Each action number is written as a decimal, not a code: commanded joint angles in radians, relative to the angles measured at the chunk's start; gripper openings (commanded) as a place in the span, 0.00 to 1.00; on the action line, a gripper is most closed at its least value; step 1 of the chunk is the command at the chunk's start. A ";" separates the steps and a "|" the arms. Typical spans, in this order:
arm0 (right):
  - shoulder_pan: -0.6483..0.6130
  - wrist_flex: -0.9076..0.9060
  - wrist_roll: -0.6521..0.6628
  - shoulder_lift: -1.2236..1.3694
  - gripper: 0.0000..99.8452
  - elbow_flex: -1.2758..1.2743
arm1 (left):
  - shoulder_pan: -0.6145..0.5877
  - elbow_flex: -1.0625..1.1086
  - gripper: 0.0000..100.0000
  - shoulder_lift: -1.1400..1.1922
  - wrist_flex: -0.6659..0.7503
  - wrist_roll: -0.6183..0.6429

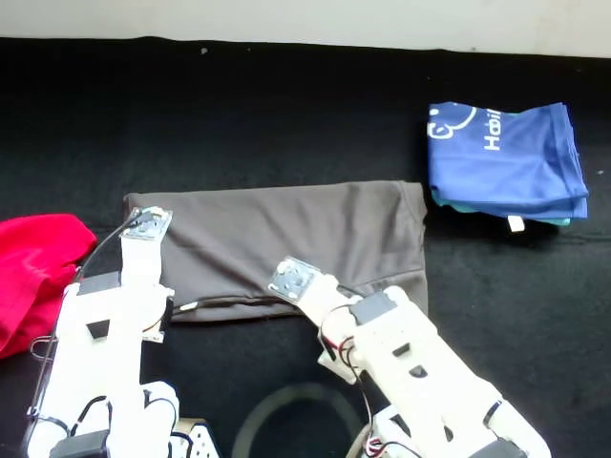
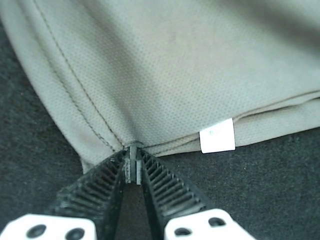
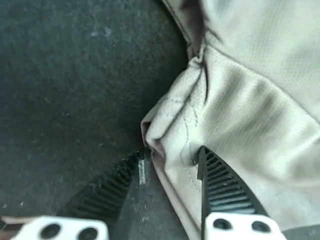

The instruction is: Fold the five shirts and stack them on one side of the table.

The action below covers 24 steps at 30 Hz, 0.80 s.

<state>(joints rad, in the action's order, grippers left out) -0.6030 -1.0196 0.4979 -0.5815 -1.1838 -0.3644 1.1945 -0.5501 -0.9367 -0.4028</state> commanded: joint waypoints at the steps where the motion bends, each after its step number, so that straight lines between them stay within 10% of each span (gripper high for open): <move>1: -0.005 0.038 -0.012 0.001 0.16 -0.039 | -0.016 0.005 0.01 0.005 0.009 -0.006; 24: 0.056 -0.147 -0.014 0.260 0.01 0.308 | -0.016 0.008 0.01 0.005 0.009 -0.005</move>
<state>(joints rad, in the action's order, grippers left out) -0.5953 -1.0886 0.4933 -0.2578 -0.9536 -0.3644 1.1976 -0.5501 -0.9352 -0.4028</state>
